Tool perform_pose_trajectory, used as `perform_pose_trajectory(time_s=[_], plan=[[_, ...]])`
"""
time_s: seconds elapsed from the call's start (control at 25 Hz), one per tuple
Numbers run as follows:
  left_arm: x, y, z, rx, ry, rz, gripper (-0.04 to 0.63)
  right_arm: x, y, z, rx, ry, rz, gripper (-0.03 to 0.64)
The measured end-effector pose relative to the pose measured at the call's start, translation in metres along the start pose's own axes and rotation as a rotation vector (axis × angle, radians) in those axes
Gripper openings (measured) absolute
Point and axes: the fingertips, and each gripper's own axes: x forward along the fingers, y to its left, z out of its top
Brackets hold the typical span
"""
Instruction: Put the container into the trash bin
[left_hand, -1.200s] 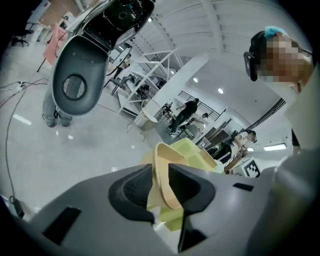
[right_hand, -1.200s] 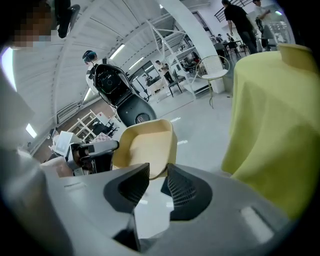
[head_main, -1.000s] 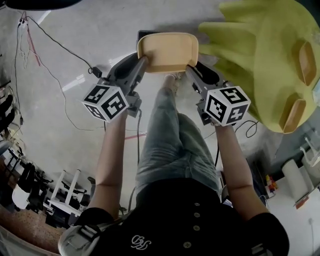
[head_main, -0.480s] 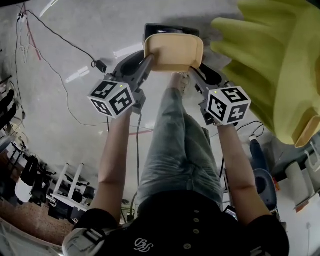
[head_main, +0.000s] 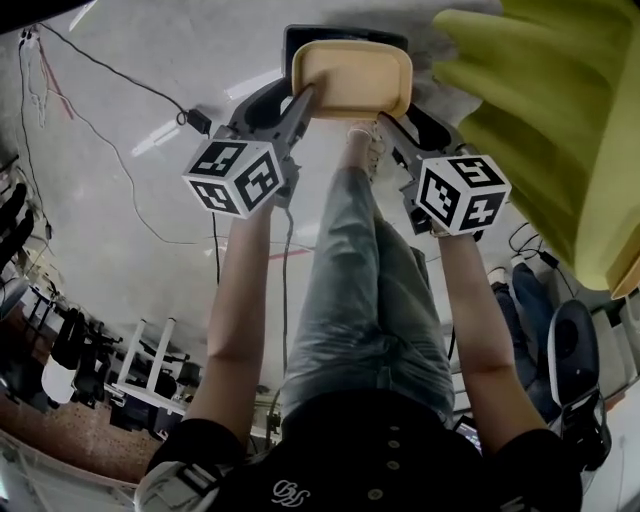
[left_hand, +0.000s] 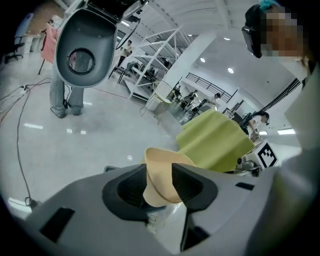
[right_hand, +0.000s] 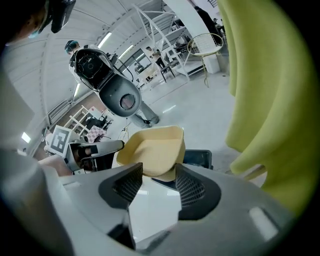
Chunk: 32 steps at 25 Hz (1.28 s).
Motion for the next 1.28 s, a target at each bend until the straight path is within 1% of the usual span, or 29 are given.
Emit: perform_pose_trajectory(time_s=[0.04,0.16,0.32,0.48,0.56,0.76,0.88,1.0,1.12,1.28], plan=[[-0.002,-0.006,-0.003,0.004,0.000,0.008,0.151,-0.008,0.000,-0.004,0.003,-0.003,-0.005,0.195],[-0.007,-0.023,-0.003,0.006,-0.014,0.007,0.164,-0.027,0.001,-0.009,0.009,-0.007,-0.011,0.195],[-0.009,-0.032,0.001,0.005,-0.030,-0.004,0.164,-0.039,-0.001,-0.010,-0.004,-0.008,-0.013,0.195],[-0.017,-0.031,0.019,0.006,-0.041,-0.028,0.164,-0.042,0.009,0.001,0.005,-0.025,-0.022,0.195],[-0.020,-0.036,0.023,0.018,-0.039,-0.052,0.164,-0.045,0.015,0.004,0.006,-0.043,-0.025,0.195],[-0.024,-0.084,0.038,0.059,-0.016,-0.116,0.164,-0.086,0.027,0.027,0.007,-0.133,-0.034,0.195],[-0.034,-0.105,0.059,0.060,-0.007,-0.155,0.164,-0.102,0.046,0.048,0.009,-0.166,-0.035,0.195],[-0.041,-0.128,0.084,0.097,0.013,-0.212,0.164,-0.116,0.059,0.071,0.016,-0.206,-0.045,0.195],[-0.045,-0.155,0.112,0.144,0.024,-0.271,0.164,-0.137,0.067,0.096,0.030,-0.274,-0.058,0.195],[-0.051,-0.201,0.138,0.158,0.045,-0.338,0.164,-0.182,0.069,0.120,0.039,-0.370,-0.092,0.194]])
